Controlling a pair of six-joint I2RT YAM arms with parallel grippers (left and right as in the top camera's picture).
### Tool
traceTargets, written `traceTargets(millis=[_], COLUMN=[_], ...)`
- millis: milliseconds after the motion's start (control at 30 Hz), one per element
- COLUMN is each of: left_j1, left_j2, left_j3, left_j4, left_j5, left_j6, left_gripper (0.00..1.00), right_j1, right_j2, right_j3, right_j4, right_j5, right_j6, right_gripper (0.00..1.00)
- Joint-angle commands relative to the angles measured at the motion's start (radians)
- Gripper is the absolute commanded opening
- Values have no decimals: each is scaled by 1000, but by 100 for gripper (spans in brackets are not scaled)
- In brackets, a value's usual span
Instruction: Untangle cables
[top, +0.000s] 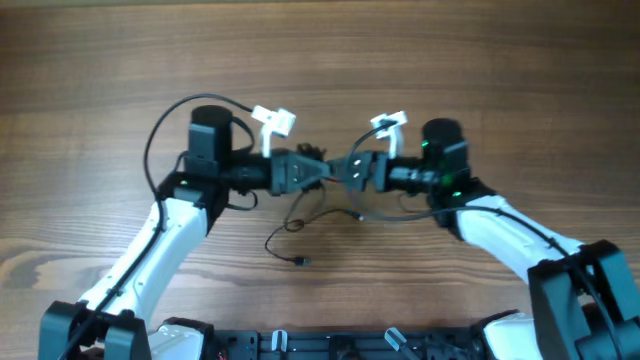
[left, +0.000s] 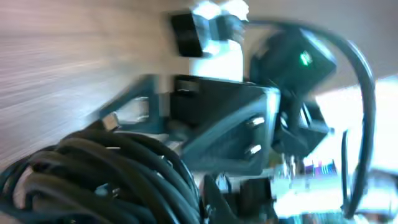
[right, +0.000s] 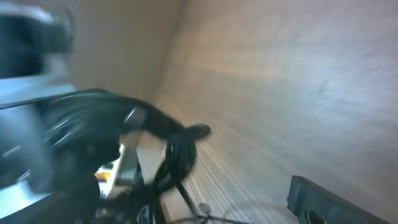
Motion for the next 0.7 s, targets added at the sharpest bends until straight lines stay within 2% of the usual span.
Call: traceTargets(millis=[0,33,167,200,233,267,300,333,367,400,433,500,600,633,667], left_j1=[93,106,117,114,107,85,67,47,19,-3,-24,-40,-38,-37,-37], left_j2=[-1,-1,-1,-1,-1,-1,-1,-1,0,0,0,0,0,0,1], left_j3=[11,11,11,11,11,11,11,11,11,11,11,11,11,11,11], left_j4=[4,4,-63,-88,-113,-163,-189,-220,-243,-249,-258,-284,-373,-370,-346], left_j5=[-123,-153,-433,-492,-551,-650,-708,-774,-851,-914,-974,-991,-1049,-1062,-1062], left_j6=[-332,-401,-850,-912,-937,-963,-961,-961,-942,-873,-775,-669,-659,-638,-633], left_gripper=[4,4,4,11,12,17,26,61,91,100,100,100,99,93,76], right_j1=[-83,-90,-62,-58,-58,-58,-58,-58,-58,-58,-58,-58,-58,-58,-58], right_j2=[11,11,11,11,11,11,11,11,11,11,11,11,11,11,11], right_j3=[3,3,3,3,3,3,3,3,3,3,3,3,3,3,3], right_j4=[5,4,-43,-75,-96,-117,-121,-127,-131,-136,-139,-139,-139,-140,-146], right_j5=[-95,-96,-98,-70,-61,-53,-53,-53,-53,-53,-53,-53,-44,-35,-24], right_j6=[-8,-24,-138,-138,-138,-138,-138,-137,-135,-135,-135,-135,-135,-135,-135], right_gripper=[100,100,100,100,100,100,100,100,100,100,100,100,100,100,100])
